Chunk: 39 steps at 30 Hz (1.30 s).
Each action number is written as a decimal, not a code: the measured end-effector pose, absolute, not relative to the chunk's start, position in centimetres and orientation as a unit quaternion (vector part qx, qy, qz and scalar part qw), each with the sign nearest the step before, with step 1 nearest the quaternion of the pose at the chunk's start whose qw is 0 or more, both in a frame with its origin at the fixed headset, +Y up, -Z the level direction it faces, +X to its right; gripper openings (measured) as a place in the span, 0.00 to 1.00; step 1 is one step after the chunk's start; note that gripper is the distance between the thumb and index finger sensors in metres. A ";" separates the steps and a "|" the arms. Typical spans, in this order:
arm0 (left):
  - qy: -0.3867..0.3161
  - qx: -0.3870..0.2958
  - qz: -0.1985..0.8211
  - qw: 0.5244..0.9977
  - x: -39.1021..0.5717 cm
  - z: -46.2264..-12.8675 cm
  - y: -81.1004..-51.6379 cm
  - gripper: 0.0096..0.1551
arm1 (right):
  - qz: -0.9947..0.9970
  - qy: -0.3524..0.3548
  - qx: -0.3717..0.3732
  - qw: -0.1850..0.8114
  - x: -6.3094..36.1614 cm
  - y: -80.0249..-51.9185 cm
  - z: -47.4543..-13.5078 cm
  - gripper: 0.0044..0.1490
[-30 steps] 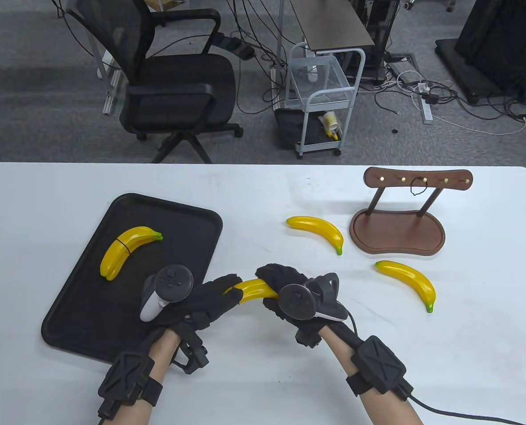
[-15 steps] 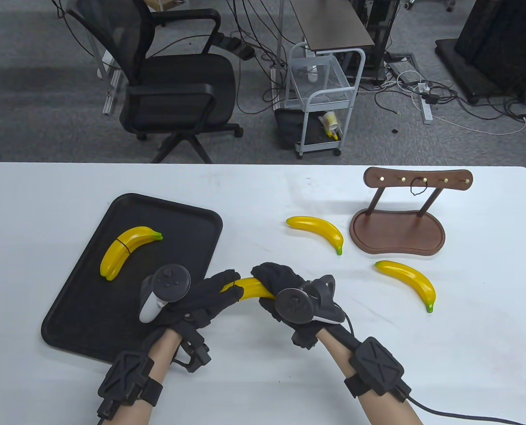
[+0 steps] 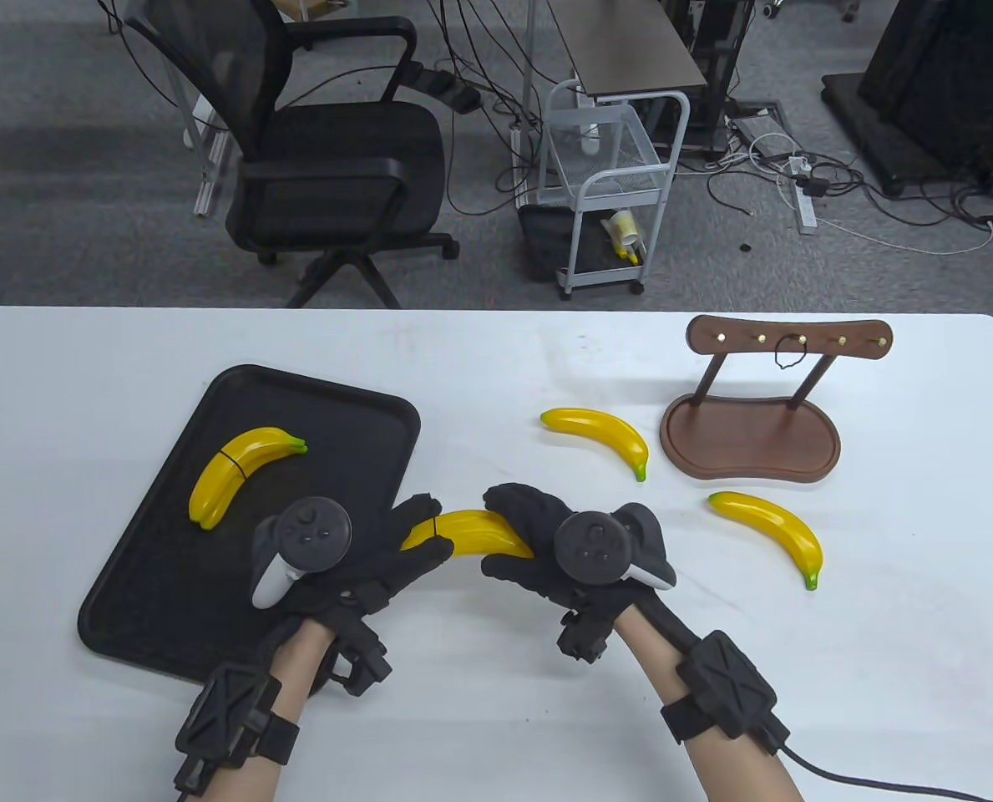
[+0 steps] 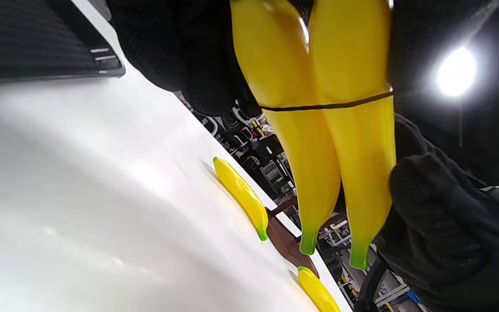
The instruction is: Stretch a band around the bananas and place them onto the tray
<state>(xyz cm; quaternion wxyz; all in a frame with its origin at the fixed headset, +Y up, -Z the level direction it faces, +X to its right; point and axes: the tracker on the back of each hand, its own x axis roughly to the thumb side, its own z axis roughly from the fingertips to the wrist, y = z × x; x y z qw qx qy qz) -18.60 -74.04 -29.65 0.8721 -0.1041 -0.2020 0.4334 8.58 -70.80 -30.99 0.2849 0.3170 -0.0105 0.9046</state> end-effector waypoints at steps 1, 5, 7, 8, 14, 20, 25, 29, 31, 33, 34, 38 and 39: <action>-0.205 -0.099 0.430 0.874 -18.6 -29.6 -73.9 0.50 | 0.901 -0.008 0.312 0.301 8.8 -70.8 -31.1 0.53; -0.220 -0.089 0.428 0.872 -18.4 -29.4 -73.4 0.49 | 0.891 0.021 0.303 0.338 9.3 -71.3 -31.6 0.58; -0.228 -0.081 0.414 0.878 -18.2 -29.2 -73.2 0.49 | 0.882 0.037 0.302 0.358 9.4 -71.6 -31.9 0.59; -0.231 -0.079 0.407 0.880 -18.1 -29.2 -73.1 0.49 | 0.878 0.045 0.302 0.368 9.5 -71.8 -31.9 0.60; -0.249 -0.064 0.386 0.886 -17.5 -28.8 -72.9 0.49 | 0.866 0.070 0.309 0.387 9.7 -72.3 -32.2 0.63; -0.249 -0.062 0.383 0.887 -17.3 -28.7 -73.0 0.49 | 0.869 0.058 0.320 0.372 9.5 -72.6 -32.1 0.62; -0.248 -0.062 0.382 0.888 -17.2 -28.7 -73.0 0.48 | 0.869 0.054 0.325 0.369 9.5 -72.6 -32.0 0.61; -0.246 -0.062 0.382 0.889 -17.2 -28.7 -73.1 0.48 | 0.873 0.042 0.325 0.361 9.4 -72.6 -31.9 0.59; -0.247 -0.064 0.381 0.889 -17.1 -28.7 -73.1 0.48 | 0.876 0.025 0.322 0.358 9.4 -72.5 -31.8 0.58; -0.249 -0.069 0.383 0.887 -17.0 -28.6 -73.1 0.48 | 0.877 0.008 0.322 0.355 9.4 -72.3 -31.7 0.58; -0.252 -0.071 0.377 0.888 -16.9 -28.6 -73.1 0.49 | 0.878 0.000 0.324 0.351 9.4 -72.2 -31.6 0.58; -0.260 -0.063 0.324 0.907 -16.5 -28.3 -72.9 0.50 | 0.886 -0.032 0.333 0.321 9.3 -71.9 -31.3 0.57; -0.259 -0.061 0.317 0.910 -16.3 -28.3 -73.0 0.50 | 0.886 -0.034 0.335 0.320 9.2 -71.9 -31.3 0.57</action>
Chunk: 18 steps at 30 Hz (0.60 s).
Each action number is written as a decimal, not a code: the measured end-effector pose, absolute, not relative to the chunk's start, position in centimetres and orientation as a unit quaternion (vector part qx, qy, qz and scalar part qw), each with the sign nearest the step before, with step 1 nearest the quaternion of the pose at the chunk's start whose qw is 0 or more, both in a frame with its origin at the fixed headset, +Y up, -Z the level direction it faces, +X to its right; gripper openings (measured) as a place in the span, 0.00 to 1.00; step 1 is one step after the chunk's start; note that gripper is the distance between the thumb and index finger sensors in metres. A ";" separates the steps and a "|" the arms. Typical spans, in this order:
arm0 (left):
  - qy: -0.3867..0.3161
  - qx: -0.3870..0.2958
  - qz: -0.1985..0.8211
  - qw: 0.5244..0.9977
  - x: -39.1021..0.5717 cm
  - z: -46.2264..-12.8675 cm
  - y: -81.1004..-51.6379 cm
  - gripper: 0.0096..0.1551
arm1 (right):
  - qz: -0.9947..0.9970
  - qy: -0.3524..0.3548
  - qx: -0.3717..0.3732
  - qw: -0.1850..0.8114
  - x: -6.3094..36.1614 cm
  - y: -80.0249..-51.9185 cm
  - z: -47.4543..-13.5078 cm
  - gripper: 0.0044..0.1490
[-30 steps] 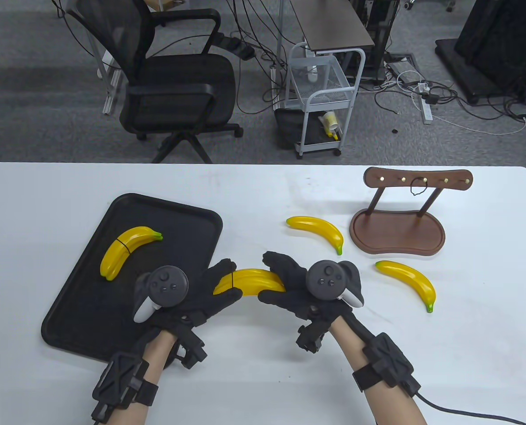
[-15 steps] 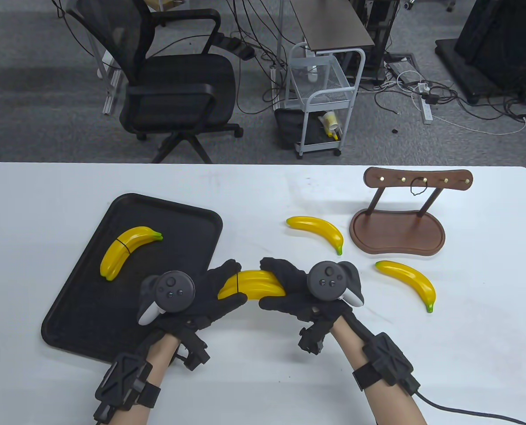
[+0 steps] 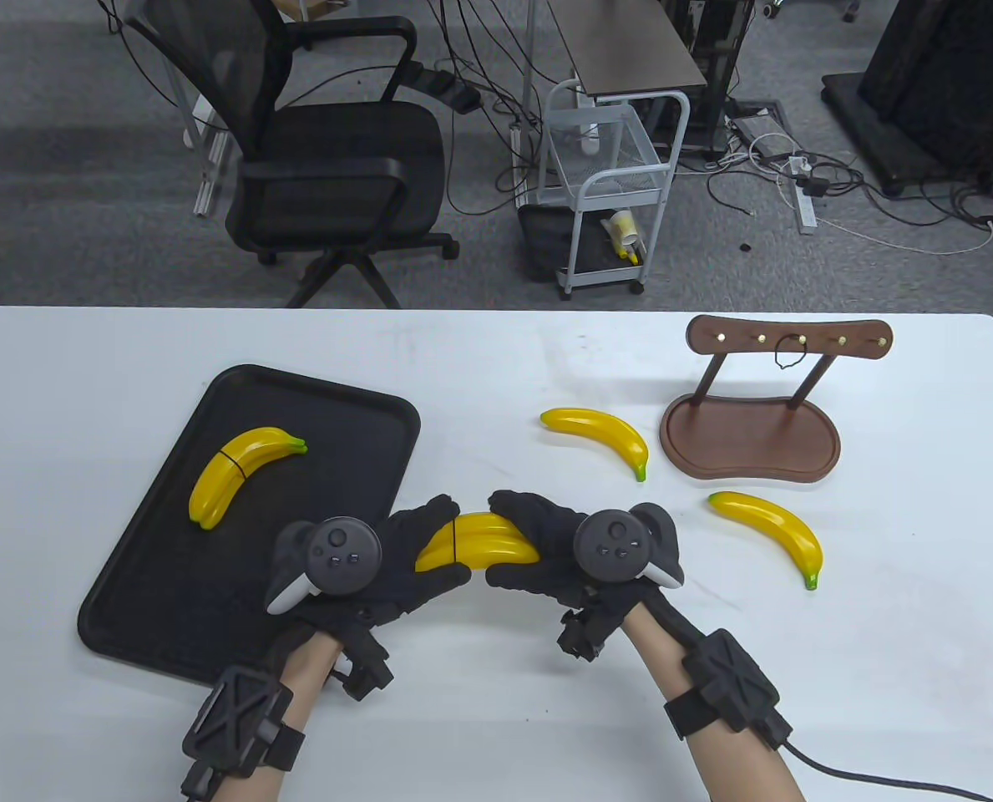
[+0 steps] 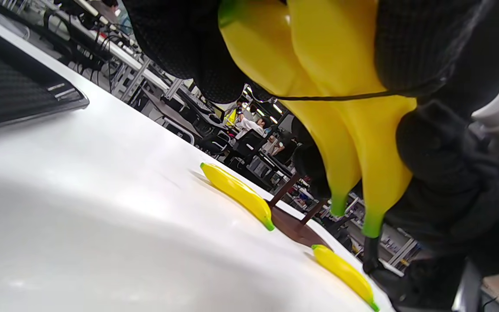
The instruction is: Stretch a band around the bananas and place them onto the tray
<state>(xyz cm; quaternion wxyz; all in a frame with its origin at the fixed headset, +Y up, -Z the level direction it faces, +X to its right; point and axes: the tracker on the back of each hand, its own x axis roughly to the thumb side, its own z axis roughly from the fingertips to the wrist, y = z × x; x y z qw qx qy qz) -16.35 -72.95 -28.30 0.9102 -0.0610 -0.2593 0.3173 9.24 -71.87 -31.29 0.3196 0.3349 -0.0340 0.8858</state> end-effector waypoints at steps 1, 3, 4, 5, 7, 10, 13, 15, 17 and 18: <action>-0.261 -0.064 0.318 0.909 -16.3 -28.3 -73.0 0.50 | 0.886 -0.035 0.336 0.317 9.2 -71.9 -31.3 0.56; -0.261 -0.067 0.317 0.909 -16.1 -28.2 -73.0 0.50 | 0.887 -0.036 0.336 0.315 9.2 -71.9 -31.3 0.56; -0.262 -0.067 0.309 0.912 -16.0 -28.2 -73.0 0.50 | 0.887 -0.036 0.337 0.313 9.2 -71.9 -31.2 0.56; -0.263 -0.065 0.305 0.913 -16.0 -28.2 -73.0 0.50 | 0.888 -0.036 0.337 0.312 9.1 -72.0 -31.2 0.56; -0.265 -0.066 0.298 0.915 -15.8 -28.1 -73.1 0.50 | 0.888 -0.035 0.340 0.308 9.0 -72.1 -31.1 0.56; -0.270 -0.072 0.299 0.912 -15.6 -28.1 -73.2 0.50 | 0.887 -0.033 0.347 0.303 8.7 -72.1 -31.0 0.56; -0.274 -0.072 0.296 0.912 -15.4 -28.0 -73.1 0.49 | 0.887 -0.030 0.352 0.298 8.5 -72.2 -30.8 0.56; -0.275 -0.076 0.299 0.911 -15.4 -28.1 -73.2 0.49 | 0.887 -0.031 0.353 0.296 8.4 -72.2 -30.8 0.56; -0.273 -0.084 0.309 0.907 -15.5 -28.2 -73.4 0.49 | 0.888 -0.028 0.352 0.293 8.4 -72.2 -30.8 0.56; -0.271 -0.085 0.315 0.905 -15.6 -28.2 -73.5 0.49 | 0.889 -0.025 0.353 0.290 8.3 -72.3 -30.8 0.56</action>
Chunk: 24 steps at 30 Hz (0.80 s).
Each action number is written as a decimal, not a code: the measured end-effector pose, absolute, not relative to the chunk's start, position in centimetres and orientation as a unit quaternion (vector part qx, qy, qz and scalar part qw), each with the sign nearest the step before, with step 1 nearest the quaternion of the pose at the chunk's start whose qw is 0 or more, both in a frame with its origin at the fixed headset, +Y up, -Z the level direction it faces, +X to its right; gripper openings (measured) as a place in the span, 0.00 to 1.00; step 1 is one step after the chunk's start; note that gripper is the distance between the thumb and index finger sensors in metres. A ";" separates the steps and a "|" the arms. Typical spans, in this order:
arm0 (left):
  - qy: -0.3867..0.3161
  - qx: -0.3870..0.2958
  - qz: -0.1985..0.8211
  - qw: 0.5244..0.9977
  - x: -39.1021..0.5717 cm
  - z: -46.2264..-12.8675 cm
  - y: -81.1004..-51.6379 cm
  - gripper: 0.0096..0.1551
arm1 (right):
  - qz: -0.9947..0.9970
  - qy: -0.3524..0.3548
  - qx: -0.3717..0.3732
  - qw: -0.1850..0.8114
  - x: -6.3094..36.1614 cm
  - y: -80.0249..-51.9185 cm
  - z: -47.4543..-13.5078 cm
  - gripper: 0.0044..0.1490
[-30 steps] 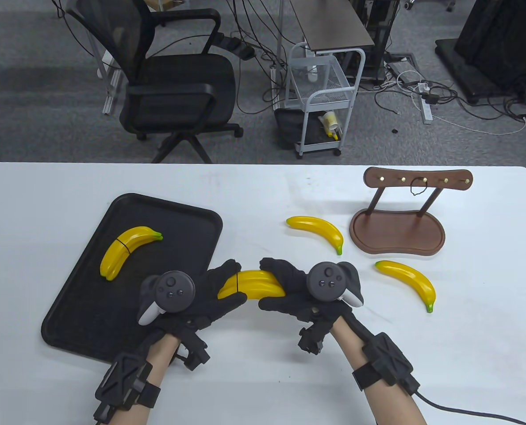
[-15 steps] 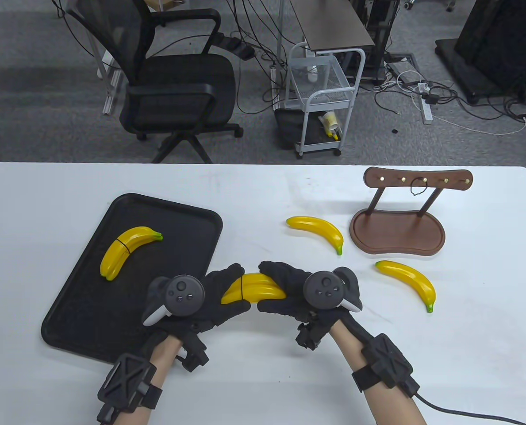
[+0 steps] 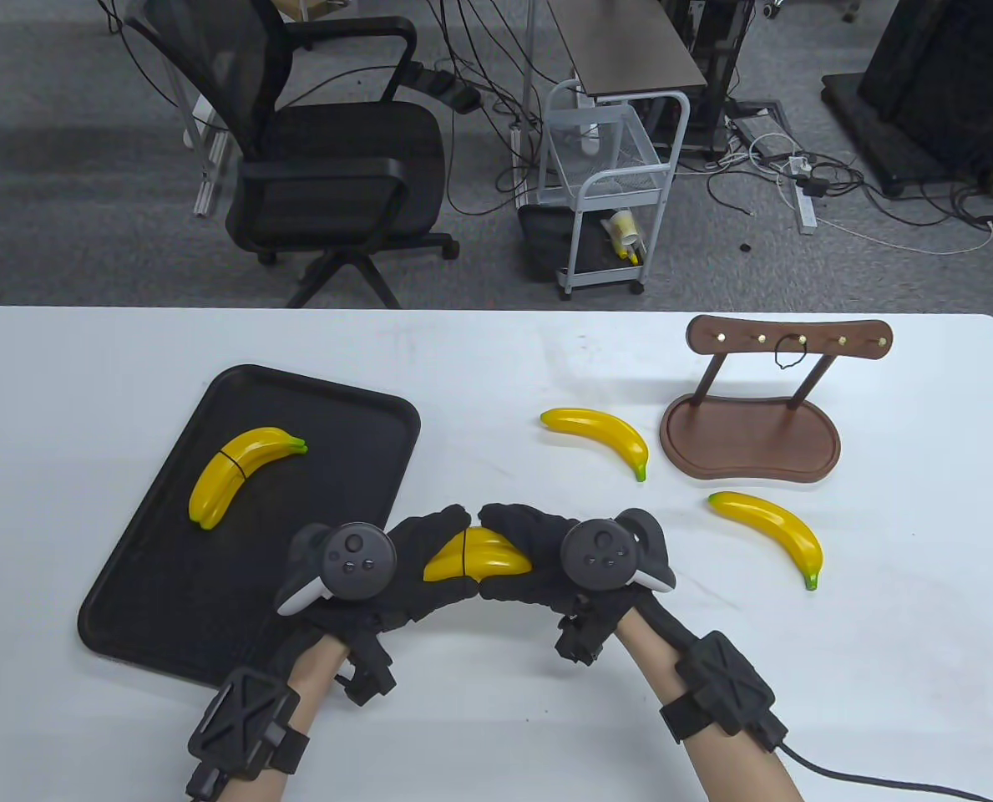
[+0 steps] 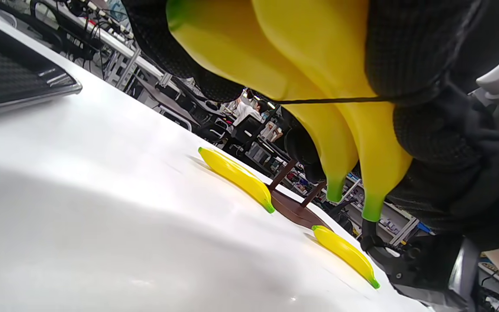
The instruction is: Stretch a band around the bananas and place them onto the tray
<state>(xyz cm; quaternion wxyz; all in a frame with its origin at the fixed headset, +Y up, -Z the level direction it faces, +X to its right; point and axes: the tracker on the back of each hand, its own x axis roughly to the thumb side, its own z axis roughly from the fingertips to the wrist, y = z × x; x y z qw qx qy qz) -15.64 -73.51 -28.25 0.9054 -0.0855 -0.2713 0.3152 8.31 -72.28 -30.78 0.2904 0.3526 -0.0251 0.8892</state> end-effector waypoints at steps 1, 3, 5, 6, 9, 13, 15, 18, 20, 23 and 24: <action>-0.269 -0.088 0.320 0.904 -15.7 -28.3 -73.6 0.49 | 0.890 -0.021 0.353 0.288 8.3 -72.3 -30.8 0.56; -0.267 -0.089 0.321 0.904 -15.7 -28.4 -73.6 0.49 | 0.891 -0.016 0.354 0.283 8.2 -72.3 -30.8 0.57; -0.262 -0.082 0.315 0.908 -15.8 -28.3 -73.4 0.50 | 0.894 -0.011 0.354 0.275 8.1 -72.3 -30.7 0.57; -0.261 -0.080 0.314 0.909 -15.8 -28.3 -73.4 0.50 | 0.894 -0.011 0.355 0.274 8.0 -72.3 -30.7 0.57; -0.256 -0.073 0.310 0.913 -15.8 -28.3 -73.1 0.50 | 0.894 0.004 0.357 0.270 8.0 -72.1 -30.7 0.58; -0.245 -0.061 0.297 0.921 -15.8 -28.2 -72.8 0.50 | 0.895 0.001 0.358 0.267 7.8 -71.7 -30.5 0.61; -0.241 -0.057 0.296 0.923 -15.8 -28.2 -72.8 0.50 | 0.896 -0.003 0.358 0.261 7.5 -71.6 -30.4 0.62; -0.236 -0.054 0.296 0.924 -15.7 -28.2 -72.7 0.50 | 0.903 -0.012 0.354 0.244 7.2 -71.4 -30.1 0.63; -0.234 -0.049 0.290 0.927 -15.5 -28.1 -72.6 0.50 | 0.906 -0.019 0.350 0.238 7.1 -71.3 -30.0 0.64; -0.233 -0.040 0.285 0.929 -15.4 -27.9 -72.5 0.50 | 0.907 -0.029 0.342 0.243 7.0 -71.2 -29.8 0.65; -0.233 -0.037 0.283 0.930 -15.4 -27.9 -72.4 0.50 | 0.908 -0.031 0.340 0.243 6.9 -71.2 -29.8 0.65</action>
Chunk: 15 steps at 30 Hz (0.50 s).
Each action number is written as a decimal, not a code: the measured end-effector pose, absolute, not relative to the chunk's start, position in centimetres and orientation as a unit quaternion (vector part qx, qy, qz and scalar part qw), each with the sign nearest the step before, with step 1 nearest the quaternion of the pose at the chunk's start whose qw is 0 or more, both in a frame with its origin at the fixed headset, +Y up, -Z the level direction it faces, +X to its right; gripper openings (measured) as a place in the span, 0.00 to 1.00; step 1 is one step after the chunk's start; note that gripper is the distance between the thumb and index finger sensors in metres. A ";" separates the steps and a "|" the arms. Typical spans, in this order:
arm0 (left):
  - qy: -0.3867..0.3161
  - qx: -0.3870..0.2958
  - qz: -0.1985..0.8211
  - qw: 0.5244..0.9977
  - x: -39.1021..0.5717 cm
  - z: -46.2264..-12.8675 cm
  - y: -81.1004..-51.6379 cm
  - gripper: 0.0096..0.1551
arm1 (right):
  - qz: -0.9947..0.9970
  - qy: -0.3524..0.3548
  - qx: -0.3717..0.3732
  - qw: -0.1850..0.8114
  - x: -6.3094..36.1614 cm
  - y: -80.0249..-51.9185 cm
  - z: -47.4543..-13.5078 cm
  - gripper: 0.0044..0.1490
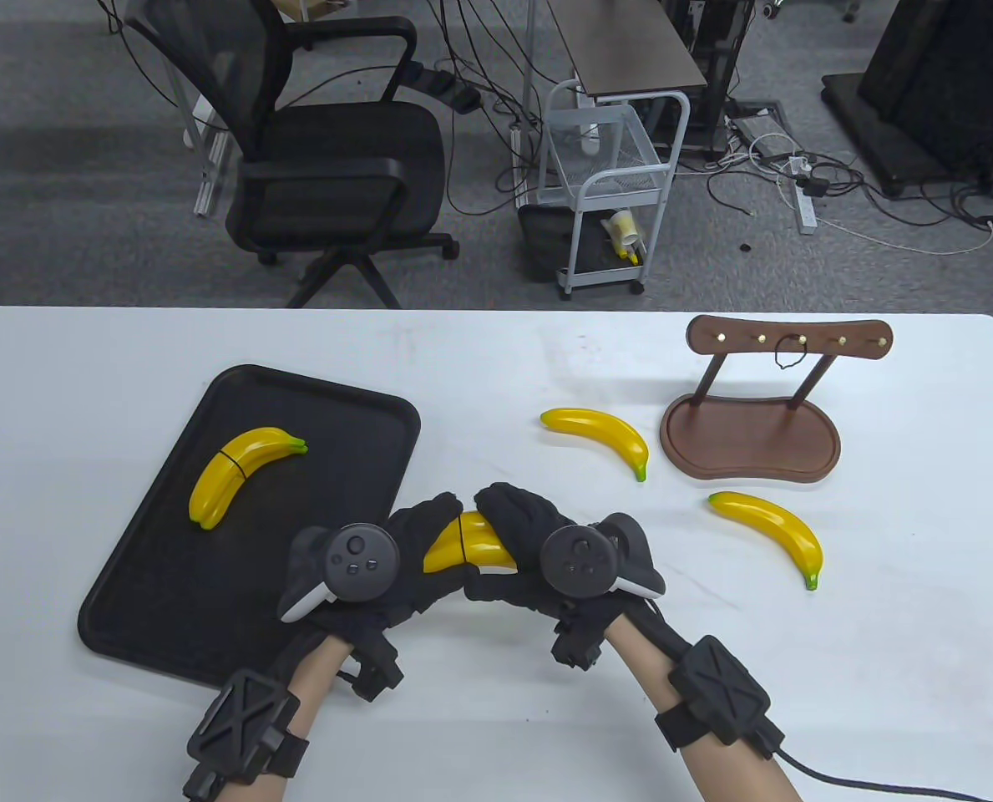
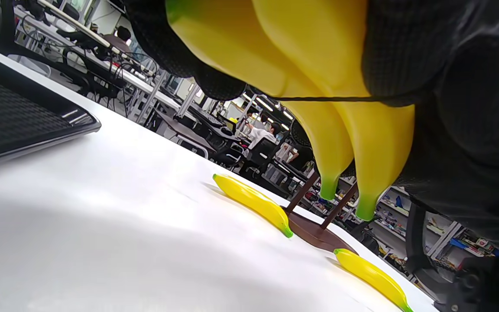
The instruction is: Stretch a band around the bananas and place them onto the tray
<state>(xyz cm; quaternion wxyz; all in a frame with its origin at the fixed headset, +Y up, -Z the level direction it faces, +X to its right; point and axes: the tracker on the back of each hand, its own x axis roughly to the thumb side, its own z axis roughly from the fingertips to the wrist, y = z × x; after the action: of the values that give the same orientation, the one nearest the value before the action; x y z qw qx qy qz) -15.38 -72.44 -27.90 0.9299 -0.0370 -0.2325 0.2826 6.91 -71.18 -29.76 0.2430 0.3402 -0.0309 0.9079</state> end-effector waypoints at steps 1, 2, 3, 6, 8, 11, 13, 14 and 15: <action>-0.232 -0.034 0.281 0.931 -15.4 -27.9 -72.4 0.50 | 0.909 -0.036 0.338 0.240 6.8 -71.2 -29.7 0.66; -0.232 -0.034 0.280 0.931 -15.4 -27.9 -72.4 0.50 | 0.911 -0.038 0.337 0.236 6.7 -71.2 -29.6 0.66; -0.231 -0.033 0.279 0.931 -15.4 -27.9 -72.5 0.50 | 0.913 -0.042 0.336 0.229 6.5 -71.3 -29.5 0.67; -0.229 -0.033 0.275 0.933 -15.2 -27.8 -72.6 0.50 | 0.918 -0.050 0.332 0.213 6.3 -71.5 -29.4 0.68; -0.228 -0.033 0.272 0.934 -15.2 -27.8 -72.6 0.51 | 0.919 -0.052 0.330 0.210 6.2 -71.5 -29.3 0.68; -0.229 -0.034 0.273 0.934 -15.2 -27.8 -72.6 0.51 | 0.916 -0.050 0.332 0.219 6.3 -71.5 -29.3 0.67; -0.234 -0.038 0.283 0.929 -15.3 -27.9 -72.6 0.51 | 0.912 -0.051 0.336 0.230 6.5 -71.4 -29.4 0.65; -0.238 -0.041 0.290 0.926 -15.5 -27.9 -72.6 0.51 | 0.909 -0.052 0.339 0.238 6.7 -71.3 -29.5 0.64; -0.241 -0.044 0.296 0.923 -15.5 -28.0 -72.6 0.51 | 0.906 -0.053 0.341 0.246 6.9 -71.3 -29.6 0.63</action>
<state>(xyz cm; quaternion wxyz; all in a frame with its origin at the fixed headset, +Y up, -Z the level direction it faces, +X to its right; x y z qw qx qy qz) -15.55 -72.60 -27.99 0.9233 -0.0441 -0.2409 0.2960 6.90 -71.25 -29.58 0.2460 0.3408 -0.0532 0.9058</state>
